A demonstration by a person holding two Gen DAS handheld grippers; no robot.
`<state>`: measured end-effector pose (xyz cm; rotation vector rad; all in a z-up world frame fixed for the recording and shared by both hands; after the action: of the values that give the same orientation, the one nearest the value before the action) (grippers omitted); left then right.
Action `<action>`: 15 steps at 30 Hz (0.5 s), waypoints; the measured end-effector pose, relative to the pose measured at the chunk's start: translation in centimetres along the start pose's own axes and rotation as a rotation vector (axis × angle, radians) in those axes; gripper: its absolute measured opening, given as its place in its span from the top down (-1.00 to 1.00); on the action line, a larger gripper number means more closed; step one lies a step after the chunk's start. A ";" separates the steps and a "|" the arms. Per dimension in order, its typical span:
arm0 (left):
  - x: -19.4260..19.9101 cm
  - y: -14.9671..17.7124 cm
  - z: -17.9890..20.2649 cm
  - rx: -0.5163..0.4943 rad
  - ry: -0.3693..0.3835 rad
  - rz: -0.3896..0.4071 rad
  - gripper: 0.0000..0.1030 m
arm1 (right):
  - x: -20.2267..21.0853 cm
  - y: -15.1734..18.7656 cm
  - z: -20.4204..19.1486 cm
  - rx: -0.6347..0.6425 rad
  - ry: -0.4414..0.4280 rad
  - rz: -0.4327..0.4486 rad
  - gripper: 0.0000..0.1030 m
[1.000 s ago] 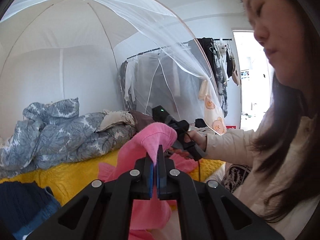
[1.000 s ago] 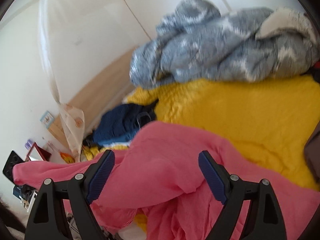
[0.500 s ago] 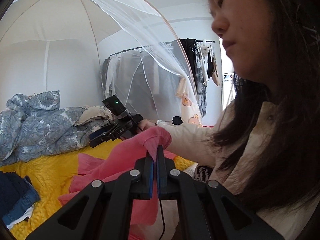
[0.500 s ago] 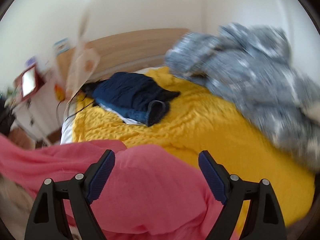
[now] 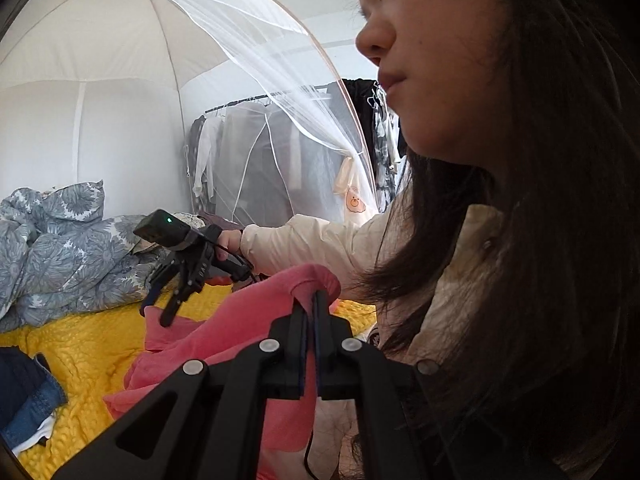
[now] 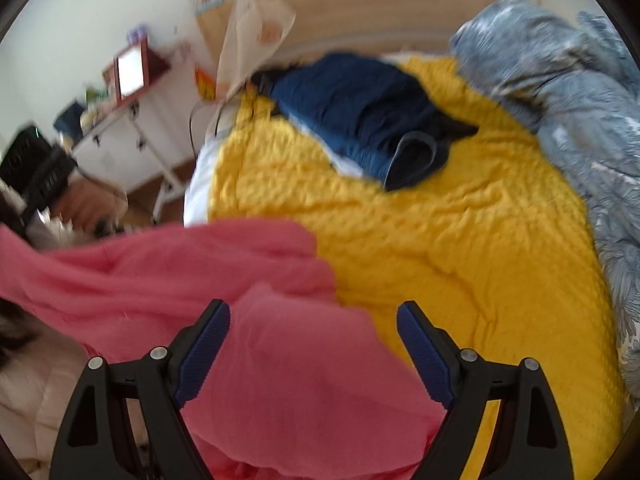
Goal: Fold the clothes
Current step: 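Hold the pink shirt up with the left tool while the right tool regrasps its fabric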
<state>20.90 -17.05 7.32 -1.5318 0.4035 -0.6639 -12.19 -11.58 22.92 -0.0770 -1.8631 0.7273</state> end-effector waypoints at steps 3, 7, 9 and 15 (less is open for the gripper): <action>0.5 0.0 -0.5 0.016 -0.015 0.012 0.93 | -0.5 1.0 -1.1 0.019 -0.012 -0.028 -0.67; 0.9 0.0 -1.1 0.038 -0.054 0.025 0.93 | -0.3 2.4 -2.2 0.011 0.020 -0.033 0.14; 1.1 -0.1 -1.8 0.061 -0.096 0.034 0.93 | -0.2 3.1 -2.4 -0.014 0.037 -0.039 0.91; 1.2 -0.3 -6.7 0.228 -0.414 0.059 0.89 | 3.2 5.9 -3.4 -0.133 0.248 0.174 0.92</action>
<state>17.61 -22.97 7.68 -1.3889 0.0550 -0.3202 -12.24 -4.06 23.30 -0.4016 -1.6775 0.6780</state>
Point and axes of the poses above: each gripper's, at about its wrist camera, not at the fingertips, and x roughly against the way its jaws point, z to its right, y to its underside, the point moved 2 cm from there along -x, roughly the way its jaws point, and after that the axes turned 1 degree about -y, right-handed, at the moved point
